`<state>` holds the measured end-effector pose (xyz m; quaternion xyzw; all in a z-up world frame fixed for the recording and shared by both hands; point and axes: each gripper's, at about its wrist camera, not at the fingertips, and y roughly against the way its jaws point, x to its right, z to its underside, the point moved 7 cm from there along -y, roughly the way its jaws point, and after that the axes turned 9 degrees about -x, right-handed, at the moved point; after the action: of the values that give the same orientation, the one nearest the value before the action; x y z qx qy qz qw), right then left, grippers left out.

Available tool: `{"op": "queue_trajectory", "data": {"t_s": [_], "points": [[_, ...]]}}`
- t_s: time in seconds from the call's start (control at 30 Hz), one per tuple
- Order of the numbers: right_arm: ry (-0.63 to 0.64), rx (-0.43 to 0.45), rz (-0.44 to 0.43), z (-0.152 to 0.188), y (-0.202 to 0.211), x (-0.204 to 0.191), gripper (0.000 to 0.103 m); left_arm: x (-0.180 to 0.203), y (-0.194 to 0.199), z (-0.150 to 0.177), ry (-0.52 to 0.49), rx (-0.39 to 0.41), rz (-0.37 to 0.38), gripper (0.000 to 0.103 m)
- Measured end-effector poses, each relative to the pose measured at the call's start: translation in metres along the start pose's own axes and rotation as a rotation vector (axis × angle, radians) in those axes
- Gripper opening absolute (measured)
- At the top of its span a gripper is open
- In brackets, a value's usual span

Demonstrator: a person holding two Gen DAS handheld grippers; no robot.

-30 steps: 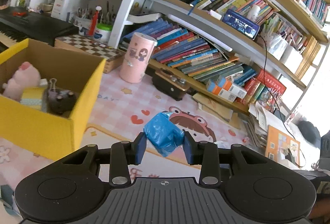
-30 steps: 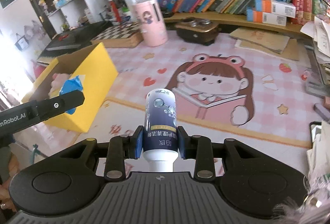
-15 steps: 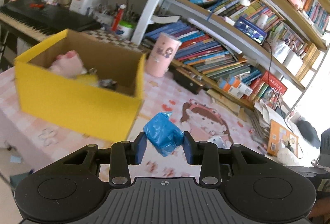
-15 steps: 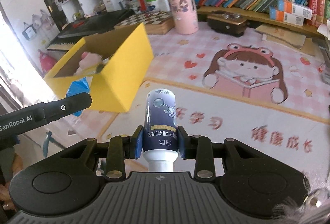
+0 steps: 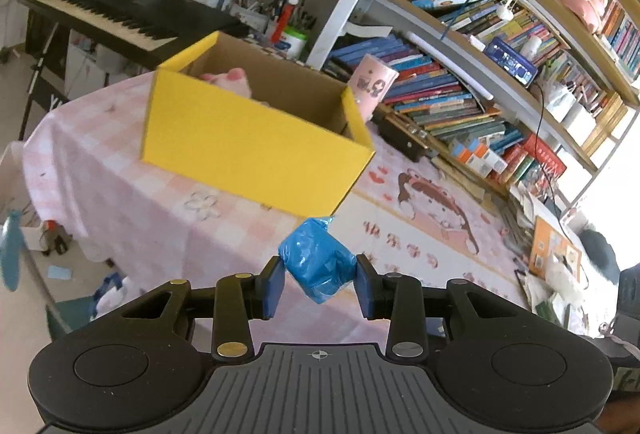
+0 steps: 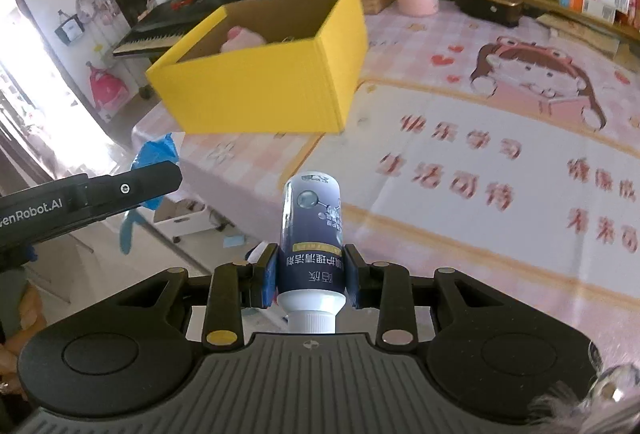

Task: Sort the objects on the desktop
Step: 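Carry the blue item and spray bottle with both grippers toward the yellow box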

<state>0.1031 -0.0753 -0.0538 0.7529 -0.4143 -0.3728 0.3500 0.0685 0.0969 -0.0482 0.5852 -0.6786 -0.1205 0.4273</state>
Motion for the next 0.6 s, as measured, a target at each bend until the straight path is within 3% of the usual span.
{"op": "queue_trajectory", "data": {"t_s": [0.27,0.6], "points": [[0.004,-0.015,-0.025,0.021,-0.003,-0.037,0.031,-0.025,0.029,0.015,0.014,0.003,-0.014,0.035],[0.076,-0.003,-0.039,0.020,-0.002,-0.071,0.031,-0.043,0.054,0.014,0.042,0.057,-0.027,0.035]]}}
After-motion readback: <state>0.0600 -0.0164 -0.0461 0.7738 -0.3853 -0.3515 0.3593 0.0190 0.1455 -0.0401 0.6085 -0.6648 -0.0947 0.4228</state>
